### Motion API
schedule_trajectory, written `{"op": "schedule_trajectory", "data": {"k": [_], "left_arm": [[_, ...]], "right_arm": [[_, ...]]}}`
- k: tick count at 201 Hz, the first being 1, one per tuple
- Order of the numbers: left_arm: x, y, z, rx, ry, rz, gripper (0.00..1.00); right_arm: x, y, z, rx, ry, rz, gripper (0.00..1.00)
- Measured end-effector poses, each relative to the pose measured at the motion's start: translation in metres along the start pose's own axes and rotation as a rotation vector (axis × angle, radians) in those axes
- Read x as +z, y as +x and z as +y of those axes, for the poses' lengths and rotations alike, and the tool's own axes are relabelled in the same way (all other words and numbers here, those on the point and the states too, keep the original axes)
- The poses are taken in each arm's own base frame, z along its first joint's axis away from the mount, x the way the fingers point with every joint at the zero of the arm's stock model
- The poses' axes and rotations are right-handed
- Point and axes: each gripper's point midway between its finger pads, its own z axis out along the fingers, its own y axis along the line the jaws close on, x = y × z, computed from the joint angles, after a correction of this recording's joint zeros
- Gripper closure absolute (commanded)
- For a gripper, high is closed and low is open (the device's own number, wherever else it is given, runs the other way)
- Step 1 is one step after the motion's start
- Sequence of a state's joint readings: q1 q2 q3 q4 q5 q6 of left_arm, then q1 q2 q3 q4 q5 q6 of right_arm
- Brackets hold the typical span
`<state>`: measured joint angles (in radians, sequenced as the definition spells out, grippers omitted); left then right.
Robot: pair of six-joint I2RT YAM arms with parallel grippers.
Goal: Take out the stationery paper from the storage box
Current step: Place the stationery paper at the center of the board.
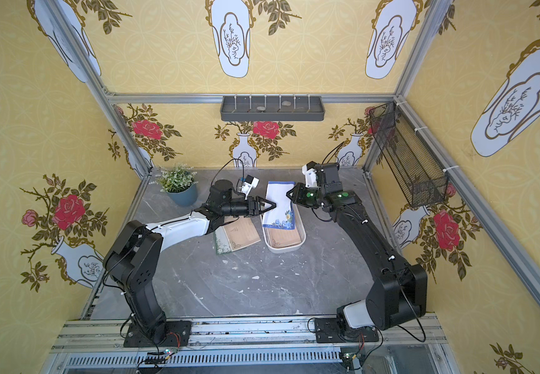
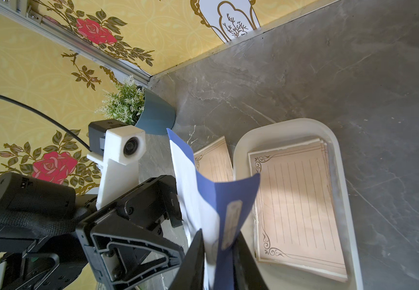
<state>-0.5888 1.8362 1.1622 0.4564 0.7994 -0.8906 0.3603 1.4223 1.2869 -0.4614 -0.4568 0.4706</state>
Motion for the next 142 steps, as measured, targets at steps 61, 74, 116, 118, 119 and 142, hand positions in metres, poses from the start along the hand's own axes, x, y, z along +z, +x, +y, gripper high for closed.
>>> {"op": "schedule_trajectory", "data": {"k": [61, 74, 116, 118, 119, 142], "left_arm": [[-0.002, 0.001, -0.008, 0.012, 0.021, 0.007, 1.0], [-0.002, 0.002, -0.009, 0.012, 0.023, 0.009, 1.0], [-0.006, 0.002, -0.015, 0.024, 0.029, 0.005, 1.0], [-0.006, 0.001, -0.015, 0.026, 0.03, 0.005, 1.0], [-0.006, 0.001, -0.016, 0.027, 0.031, 0.004, 1.0], [-0.013, 0.0, -0.03, 0.06, 0.052, 0.003, 1.0]], "right_arm": [[0.001, -0.002, 0.002, -0.005, -0.011, -0.007, 0.74], [0.001, -0.002, 0.002, -0.005, -0.011, -0.007, 0.66], [-0.003, -0.004, -0.001, -0.013, 0.007, -0.024, 0.28], [-0.004, -0.004, -0.001, -0.014, 0.008, -0.027, 0.27], [-0.005, -0.004, -0.001, -0.014, 0.008, -0.029, 0.26], [-0.027, -0.008, -0.008, -0.022, 0.012, -0.082, 0.14]]}}
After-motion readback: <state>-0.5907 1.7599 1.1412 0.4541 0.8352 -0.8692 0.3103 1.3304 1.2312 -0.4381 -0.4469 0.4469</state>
